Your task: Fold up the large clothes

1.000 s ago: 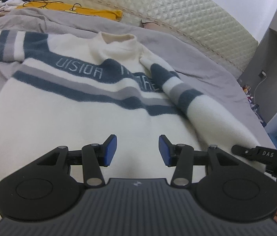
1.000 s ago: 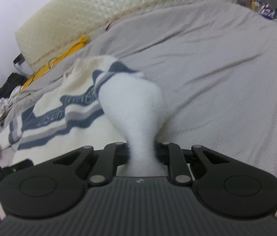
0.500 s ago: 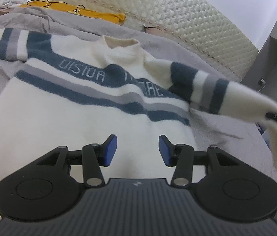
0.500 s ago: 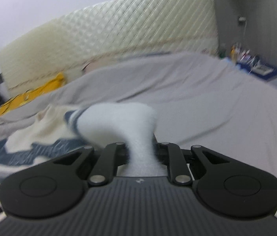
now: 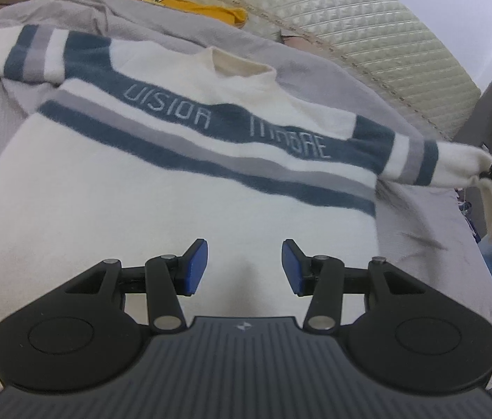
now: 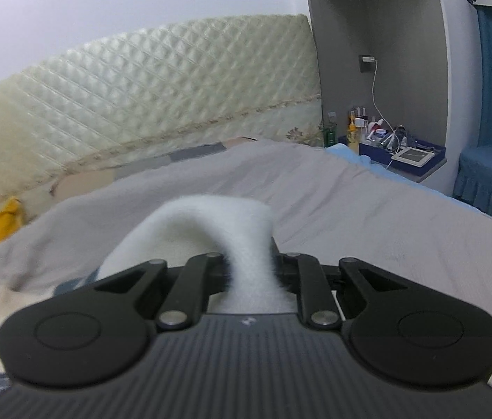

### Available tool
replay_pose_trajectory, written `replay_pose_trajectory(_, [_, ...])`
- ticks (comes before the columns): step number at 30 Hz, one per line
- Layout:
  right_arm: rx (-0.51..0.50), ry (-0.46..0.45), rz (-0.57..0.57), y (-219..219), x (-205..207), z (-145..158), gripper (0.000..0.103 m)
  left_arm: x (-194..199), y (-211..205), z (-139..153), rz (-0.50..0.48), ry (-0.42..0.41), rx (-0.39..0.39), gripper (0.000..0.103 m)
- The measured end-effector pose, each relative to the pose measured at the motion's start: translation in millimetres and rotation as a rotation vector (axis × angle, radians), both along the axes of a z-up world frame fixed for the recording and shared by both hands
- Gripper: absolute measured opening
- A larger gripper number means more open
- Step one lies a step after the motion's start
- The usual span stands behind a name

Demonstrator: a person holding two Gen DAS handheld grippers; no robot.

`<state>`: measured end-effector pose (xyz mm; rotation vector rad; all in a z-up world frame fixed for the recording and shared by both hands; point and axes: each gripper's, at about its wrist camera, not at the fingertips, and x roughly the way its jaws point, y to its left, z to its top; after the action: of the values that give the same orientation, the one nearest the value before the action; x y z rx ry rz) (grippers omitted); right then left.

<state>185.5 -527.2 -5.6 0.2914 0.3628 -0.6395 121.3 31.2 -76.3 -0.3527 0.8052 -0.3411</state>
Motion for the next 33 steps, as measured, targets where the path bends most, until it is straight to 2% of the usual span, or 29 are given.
replay_pose_trajectory(4, [0.033,0.045,-0.028,-27,21,-37,0.017,16,-1,-9,0.003,0.024,-0.022,0.053])
replay_pose_trajectory(8, [0.127,0.095,-0.055,-50,37,-88,0.017,31,-11,-19,-0.030,0.032,0.009,0.053])
replay_pose_trajectory(11, [0.158,0.148,-0.058,-54,49,-117,0.018,40,-15,-24,-0.043,0.032,0.012,0.053])
replay_pose_trajectory(14, [0.231,0.122,-0.066,-61,48,-134,0.020,47,-14,-30,-0.040,0.048,-0.004,0.053])
replay_pose_trajectory(20, [0.320,0.012,-0.060,-65,26,-133,0.032,47,-10,-29,-0.033,0.051,-0.029,0.053])
replay_pose_trajectory(22, [0.363,-0.036,-0.069,-66,8,-127,0.042,44,-10,-27,-0.031,0.047,-0.035,0.053])
replay_pose_trajectory(25, [0.441,-0.114,-0.094,-67,-20,-118,0.045,39,-10,-24,-0.032,0.039,-0.038,0.053])
replay_pose_trajectory(26, [0.468,-0.145,-0.111,-69,-29,-115,0.049,37,-10,-23,-0.033,0.036,-0.042,0.053])
replay_pose_trajectory(28, [0.506,-0.206,-0.168,-72,-48,-108,0.071,32,-9,-20,-0.032,0.029,-0.040,0.053])
replay_pose_trajectory(30, [0.523,-0.244,-0.232,-74,-64,-104,0.074,27,-9,-18,-0.030,0.021,-0.041,0.053])
replay_pose_trajectory(33, [0.556,-0.244,-0.285,-86,-76,-110,0.074,22,-6,-14,-0.033,0.010,-0.053,0.053])
